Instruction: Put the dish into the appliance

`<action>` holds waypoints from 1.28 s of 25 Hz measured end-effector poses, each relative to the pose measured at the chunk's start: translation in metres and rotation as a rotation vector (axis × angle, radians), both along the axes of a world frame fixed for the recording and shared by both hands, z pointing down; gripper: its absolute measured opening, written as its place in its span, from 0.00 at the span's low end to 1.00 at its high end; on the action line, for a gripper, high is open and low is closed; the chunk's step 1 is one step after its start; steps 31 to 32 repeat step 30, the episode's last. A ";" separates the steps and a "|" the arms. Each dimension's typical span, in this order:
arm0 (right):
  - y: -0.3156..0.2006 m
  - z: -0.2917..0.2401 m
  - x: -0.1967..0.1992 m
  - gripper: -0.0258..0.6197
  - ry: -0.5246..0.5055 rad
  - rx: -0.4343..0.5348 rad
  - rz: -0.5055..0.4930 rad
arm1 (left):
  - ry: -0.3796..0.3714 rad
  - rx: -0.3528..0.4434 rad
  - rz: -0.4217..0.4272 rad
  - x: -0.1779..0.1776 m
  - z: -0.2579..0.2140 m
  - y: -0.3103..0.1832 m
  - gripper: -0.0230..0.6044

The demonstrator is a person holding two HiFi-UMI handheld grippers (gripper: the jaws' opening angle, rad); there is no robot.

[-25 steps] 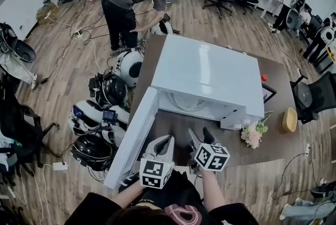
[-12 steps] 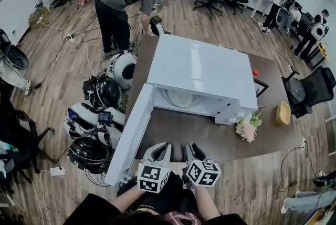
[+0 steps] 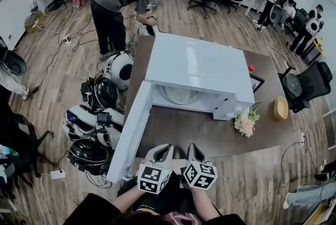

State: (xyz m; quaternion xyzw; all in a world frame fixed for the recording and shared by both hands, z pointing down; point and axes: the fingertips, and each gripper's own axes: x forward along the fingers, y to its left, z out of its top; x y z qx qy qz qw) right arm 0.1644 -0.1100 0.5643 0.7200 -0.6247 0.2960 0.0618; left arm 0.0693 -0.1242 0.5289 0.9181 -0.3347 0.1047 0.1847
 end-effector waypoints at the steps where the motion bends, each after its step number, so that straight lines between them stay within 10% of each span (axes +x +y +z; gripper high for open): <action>1: 0.001 0.000 -0.001 0.05 0.008 -0.003 0.003 | 0.018 -0.001 0.005 -0.001 -0.002 0.001 0.05; 32: 0.010 -0.001 -0.025 0.05 0.062 0.001 -0.045 | -0.033 -0.003 0.044 -0.004 0.008 0.005 0.05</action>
